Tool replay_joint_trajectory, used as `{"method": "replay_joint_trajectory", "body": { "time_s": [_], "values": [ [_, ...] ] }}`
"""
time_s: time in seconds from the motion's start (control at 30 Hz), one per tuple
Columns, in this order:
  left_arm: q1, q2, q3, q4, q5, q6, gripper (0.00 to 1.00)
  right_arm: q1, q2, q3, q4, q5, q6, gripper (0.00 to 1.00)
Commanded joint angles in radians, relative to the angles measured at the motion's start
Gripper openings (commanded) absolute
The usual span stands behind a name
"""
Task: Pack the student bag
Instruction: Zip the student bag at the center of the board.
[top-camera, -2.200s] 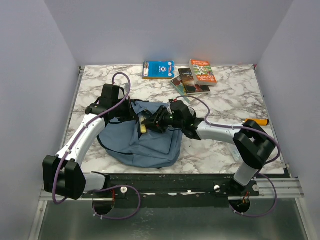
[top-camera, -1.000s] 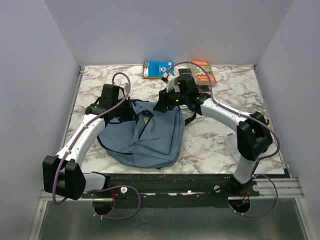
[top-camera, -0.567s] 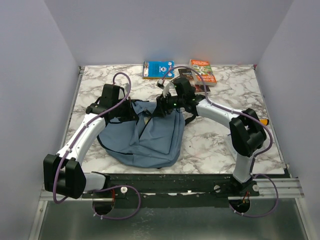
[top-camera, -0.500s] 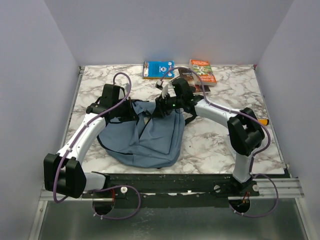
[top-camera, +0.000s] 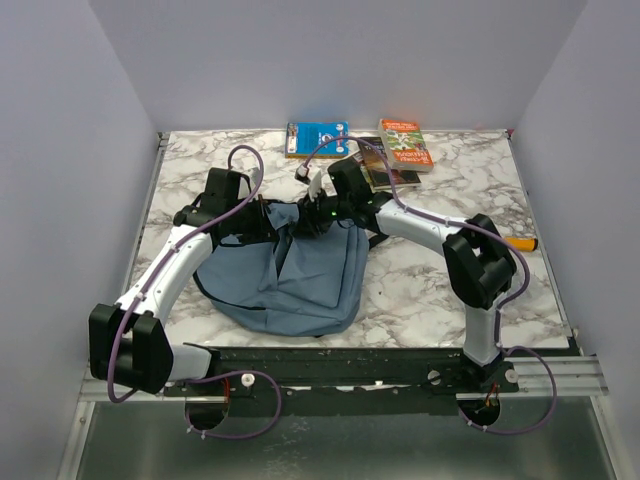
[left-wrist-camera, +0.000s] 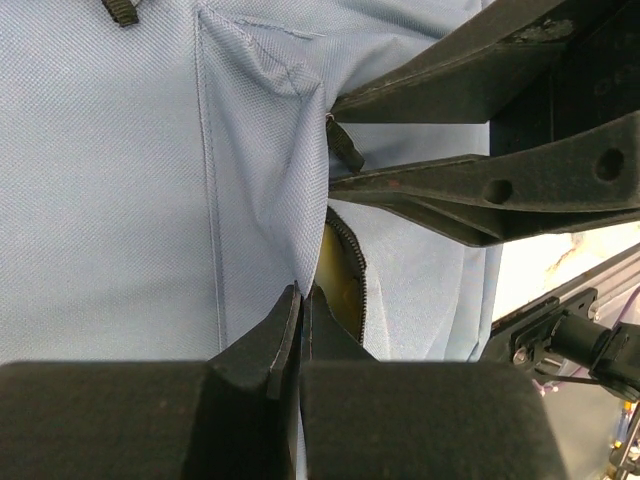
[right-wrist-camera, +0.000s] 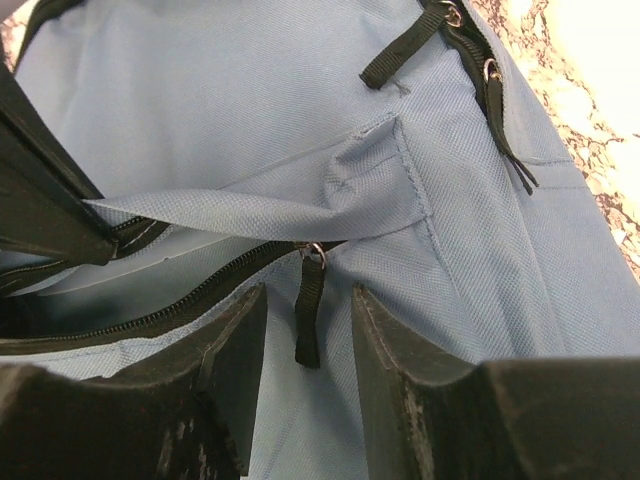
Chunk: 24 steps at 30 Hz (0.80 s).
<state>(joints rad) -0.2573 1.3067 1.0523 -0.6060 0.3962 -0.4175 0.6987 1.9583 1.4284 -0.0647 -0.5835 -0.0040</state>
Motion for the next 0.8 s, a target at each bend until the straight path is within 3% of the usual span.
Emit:
{"method": "replay_joint_trajectory", "body": {
  "time_s": [0.0,0.1,0.2,0.27,0.3,0.4,0.47,0.6,0.77],
  "values": [
    [0.0,0.0,0.002,0.043,0.053,0.005,0.0,0.028,0.033,0.024,0.018,0.07,-0.022,0.4],
    [0.0,-0.001,0.004,0.044,0.063,0.009,0.0,0.031,0.008,-0.021,0.055,0.092,0.0,0.32],
    [0.0,-0.012,-0.001,0.055,0.056,0.013,0.02,0.031,-0.028,-0.057,0.125,0.115,0.056,0.15],
    [0.001,-0.02,-0.002,0.06,0.047,0.001,0.22,0.031,-0.043,-0.058,0.126,0.114,0.059,0.01],
    [0.001,-0.025,0.002,0.059,0.053,-0.016,0.35,0.031,-0.049,-0.057,0.119,0.115,0.055,0.01],
    [0.006,-0.05,0.022,0.067,0.091,-0.09,0.64,0.031,-0.062,-0.062,0.106,0.112,0.023,0.01],
    [0.013,-0.063,0.038,0.081,0.059,-0.147,0.76,0.031,-0.068,-0.057,0.093,0.106,0.014,0.01],
    [0.034,0.011,0.1,0.102,0.033,-0.243,0.77,0.031,-0.091,-0.069,0.105,0.098,0.013,0.01],
    [0.039,0.217,0.248,0.015,0.037,-0.284,0.64,0.03,-0.11,-0.085,0.117,0.082,0.02,0.01]
  ]
}}
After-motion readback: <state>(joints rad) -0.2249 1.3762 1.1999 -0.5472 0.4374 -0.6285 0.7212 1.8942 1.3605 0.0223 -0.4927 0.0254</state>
